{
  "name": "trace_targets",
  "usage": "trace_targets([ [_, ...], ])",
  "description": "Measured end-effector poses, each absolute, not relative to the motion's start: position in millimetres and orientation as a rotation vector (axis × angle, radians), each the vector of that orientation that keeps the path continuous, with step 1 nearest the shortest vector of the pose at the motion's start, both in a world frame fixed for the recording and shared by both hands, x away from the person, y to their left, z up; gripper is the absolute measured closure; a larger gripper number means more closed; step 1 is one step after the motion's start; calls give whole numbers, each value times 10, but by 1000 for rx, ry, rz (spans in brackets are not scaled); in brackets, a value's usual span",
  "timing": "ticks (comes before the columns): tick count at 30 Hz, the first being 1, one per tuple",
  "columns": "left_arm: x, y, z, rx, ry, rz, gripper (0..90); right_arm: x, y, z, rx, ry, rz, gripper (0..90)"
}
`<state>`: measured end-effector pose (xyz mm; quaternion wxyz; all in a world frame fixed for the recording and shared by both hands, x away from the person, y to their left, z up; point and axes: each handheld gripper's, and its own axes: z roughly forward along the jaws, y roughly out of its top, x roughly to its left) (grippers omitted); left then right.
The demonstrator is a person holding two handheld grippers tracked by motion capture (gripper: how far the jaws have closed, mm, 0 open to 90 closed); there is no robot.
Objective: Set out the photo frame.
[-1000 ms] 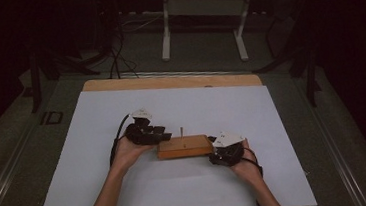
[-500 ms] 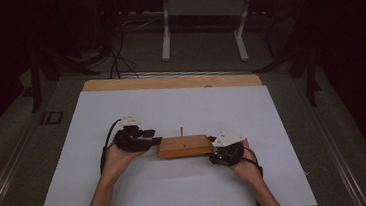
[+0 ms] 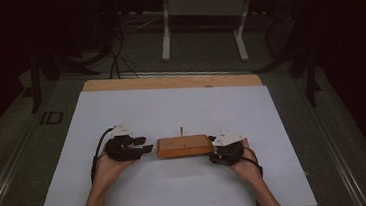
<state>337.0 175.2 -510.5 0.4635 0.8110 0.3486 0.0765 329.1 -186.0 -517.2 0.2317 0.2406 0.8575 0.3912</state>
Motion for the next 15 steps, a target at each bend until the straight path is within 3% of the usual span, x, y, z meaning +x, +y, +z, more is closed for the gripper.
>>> trace_targets([
  [10,3307,1718,-5157,2018,815,221,513,3294,-1857,-5166,668,2358,1075,501],
  [15,3284,1612,-5200,2083,796,261,440,3298,-1855,-5160,662,2362,1065,502],
])
